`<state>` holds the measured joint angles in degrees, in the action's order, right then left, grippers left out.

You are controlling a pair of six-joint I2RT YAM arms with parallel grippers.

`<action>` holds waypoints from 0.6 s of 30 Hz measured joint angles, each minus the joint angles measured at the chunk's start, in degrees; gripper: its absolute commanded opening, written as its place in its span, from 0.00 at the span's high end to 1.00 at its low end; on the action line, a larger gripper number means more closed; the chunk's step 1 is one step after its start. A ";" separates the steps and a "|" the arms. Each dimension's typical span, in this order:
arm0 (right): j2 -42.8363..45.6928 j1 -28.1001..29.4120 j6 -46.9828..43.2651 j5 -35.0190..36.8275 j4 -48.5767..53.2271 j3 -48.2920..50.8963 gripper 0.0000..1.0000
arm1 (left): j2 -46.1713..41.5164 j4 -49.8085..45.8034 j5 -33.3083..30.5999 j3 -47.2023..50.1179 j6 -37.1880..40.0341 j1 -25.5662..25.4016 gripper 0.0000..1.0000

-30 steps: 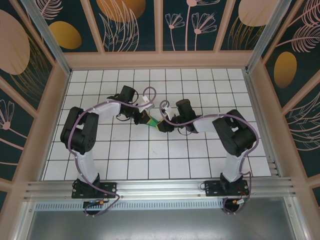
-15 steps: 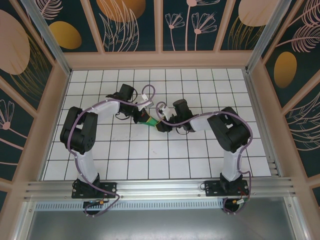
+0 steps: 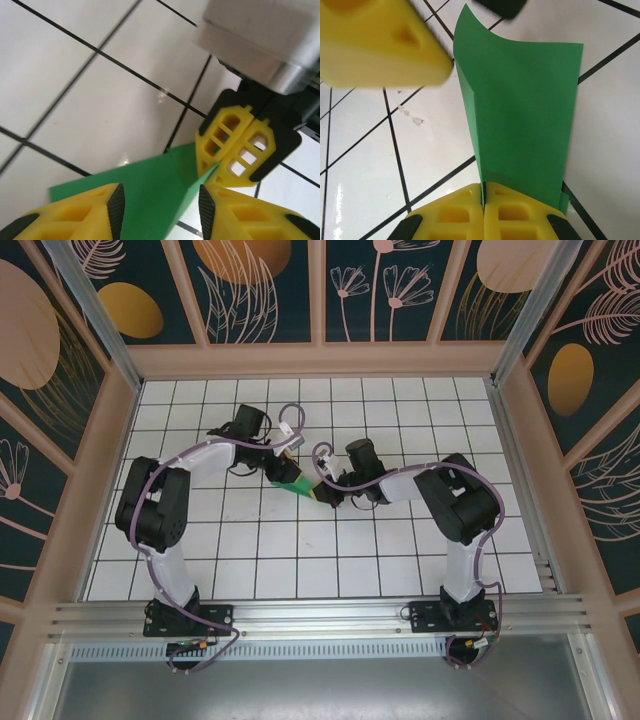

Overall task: Fold a paper plane with a square sheet of paper (pick it up from the middle)
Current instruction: Fold the wing for the fifth time at the center of the table.

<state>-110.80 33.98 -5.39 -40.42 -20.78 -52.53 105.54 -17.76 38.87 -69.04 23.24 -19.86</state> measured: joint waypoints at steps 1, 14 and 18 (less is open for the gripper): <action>0.00 0.00 0.46 -0.20 -0.04 0.00 0.95 | -1.14 1.60 -0.98 0.92 -1.55 0.11 0.48; -0.81 1.31 10.12 -4.44 -1.11 0.00 0.94 | -15.82 26.95 -21.64 18.05 -36.39 0.79 0.39; -3.15 2.60 12.68 -4.72 -1.11 -0.68 0.94 | -17.09 31.32 -23.91 23.37 -47.12 0.79 0.42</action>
<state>-113.95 36.58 7.29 -45.15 -21.89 -53.21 88.44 13.56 14.96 -45.67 -23.88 -19.07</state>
